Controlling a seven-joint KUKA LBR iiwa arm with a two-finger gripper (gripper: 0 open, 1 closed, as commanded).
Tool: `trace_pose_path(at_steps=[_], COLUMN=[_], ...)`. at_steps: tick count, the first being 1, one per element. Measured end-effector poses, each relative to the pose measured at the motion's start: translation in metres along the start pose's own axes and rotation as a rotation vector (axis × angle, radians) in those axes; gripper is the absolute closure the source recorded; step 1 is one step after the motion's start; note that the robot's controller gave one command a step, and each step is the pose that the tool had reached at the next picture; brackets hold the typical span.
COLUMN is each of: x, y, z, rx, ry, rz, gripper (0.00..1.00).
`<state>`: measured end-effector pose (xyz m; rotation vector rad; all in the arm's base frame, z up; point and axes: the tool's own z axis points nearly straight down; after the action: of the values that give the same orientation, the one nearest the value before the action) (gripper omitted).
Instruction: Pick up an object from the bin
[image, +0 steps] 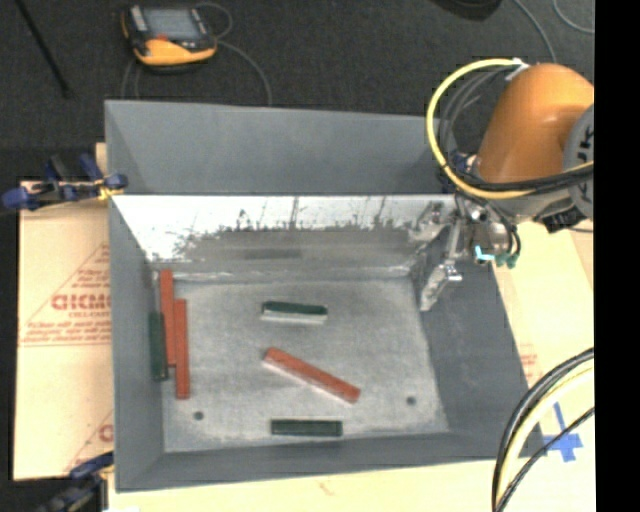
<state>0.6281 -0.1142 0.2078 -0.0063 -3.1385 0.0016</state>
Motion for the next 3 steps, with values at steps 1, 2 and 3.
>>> trace_pose_path(at_steps=[1,2,3], x=[-0.002,0.004,-0.001], y=[0.000,0.054,0.064], z=[-0.005,0.031,0.086], rx=[0.001,0.000,-0.003], ry=[-0.008,-0.011,-0.013], rz=[-0.002,0.040,0.016], gripper=[0.00,0.00,0.00])
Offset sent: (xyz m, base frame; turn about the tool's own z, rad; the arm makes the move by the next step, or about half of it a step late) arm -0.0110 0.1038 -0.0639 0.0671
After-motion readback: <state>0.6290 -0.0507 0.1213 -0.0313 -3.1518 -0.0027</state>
